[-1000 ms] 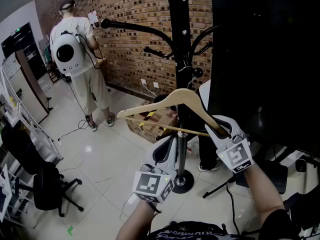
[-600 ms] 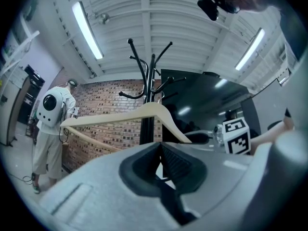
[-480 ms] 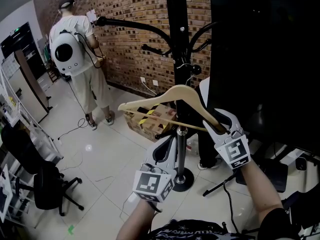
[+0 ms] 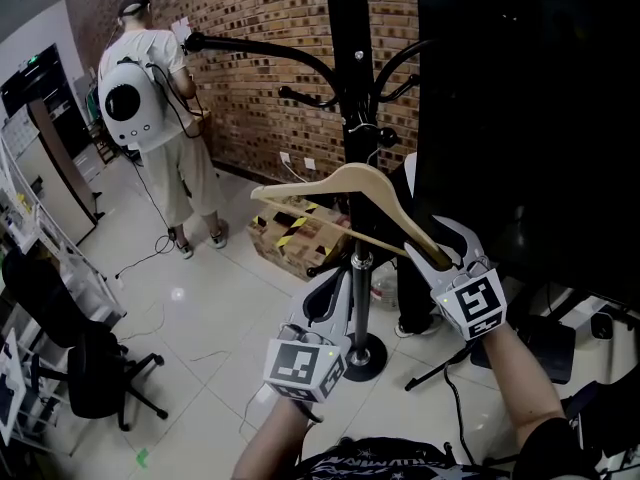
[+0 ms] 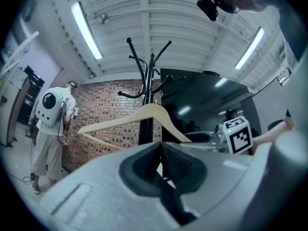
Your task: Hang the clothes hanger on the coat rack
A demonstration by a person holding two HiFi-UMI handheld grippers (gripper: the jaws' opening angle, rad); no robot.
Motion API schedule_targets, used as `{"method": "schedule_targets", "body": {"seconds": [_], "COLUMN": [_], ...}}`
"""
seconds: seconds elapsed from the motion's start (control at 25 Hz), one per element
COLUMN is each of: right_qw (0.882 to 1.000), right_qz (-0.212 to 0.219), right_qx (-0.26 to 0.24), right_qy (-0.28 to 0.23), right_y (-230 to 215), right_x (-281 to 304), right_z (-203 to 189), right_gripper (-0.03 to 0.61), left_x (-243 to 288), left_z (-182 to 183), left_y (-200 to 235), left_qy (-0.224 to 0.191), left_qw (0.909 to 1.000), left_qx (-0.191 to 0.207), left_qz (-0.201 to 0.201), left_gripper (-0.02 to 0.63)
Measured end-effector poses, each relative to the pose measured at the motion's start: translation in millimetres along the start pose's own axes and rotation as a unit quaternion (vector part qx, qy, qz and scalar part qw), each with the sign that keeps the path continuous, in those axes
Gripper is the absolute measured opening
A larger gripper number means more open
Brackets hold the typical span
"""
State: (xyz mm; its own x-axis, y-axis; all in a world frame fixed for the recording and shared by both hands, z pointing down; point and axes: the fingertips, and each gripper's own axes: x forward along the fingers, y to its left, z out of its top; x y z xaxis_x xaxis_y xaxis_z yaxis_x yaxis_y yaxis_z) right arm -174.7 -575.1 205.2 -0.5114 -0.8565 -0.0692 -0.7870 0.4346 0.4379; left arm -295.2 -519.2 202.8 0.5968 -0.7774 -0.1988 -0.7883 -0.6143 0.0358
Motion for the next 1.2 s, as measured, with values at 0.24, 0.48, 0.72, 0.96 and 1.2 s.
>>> {"method": "schedule_targets", "body": {"seconds": [0.24, 0.48, 0.72, 0.96, 1.2], "right_qw": [1.000, 0.998, 0.995, 0.988, 0.990], "right_qz": [0.000, -0.018, -0.013, -0.033, -0.027], "right_qx": [0.002, 0.009, 0.033, 0.032, 0.060], "right_qy": [-0.026, -0.065, -0.093, -0.144, -0.125], "right_y": [7, -5, -3, 4, 30], "right_x": [-14, -29, -46, -66, -63], "right_z": [25, 39, 62, 85, 76], "right_gripper": [0.235, 0.235, 0.235, 0.184, 0.101], "left_x": [0, -1, -5, -11, -12], "left_z": [2, 7, 12, 12, 9], "left_y": [1, -5, -18, -25, -28], "left_qy": [0.002, 0.000, 0.002, 0.003, 0.007], "left_qw": [1.0000, 0.9998, 0.9997, 0.9995, 0.9996], "left_qx": [0.006, 0.013, 0.018, 0.022, 0.018], "left_qz": [0.007, 0.012, 0.018, 0.021, 0.023], "left_gripper": [0.005, 0.005, 0.005, 0.005, 0.005]}}
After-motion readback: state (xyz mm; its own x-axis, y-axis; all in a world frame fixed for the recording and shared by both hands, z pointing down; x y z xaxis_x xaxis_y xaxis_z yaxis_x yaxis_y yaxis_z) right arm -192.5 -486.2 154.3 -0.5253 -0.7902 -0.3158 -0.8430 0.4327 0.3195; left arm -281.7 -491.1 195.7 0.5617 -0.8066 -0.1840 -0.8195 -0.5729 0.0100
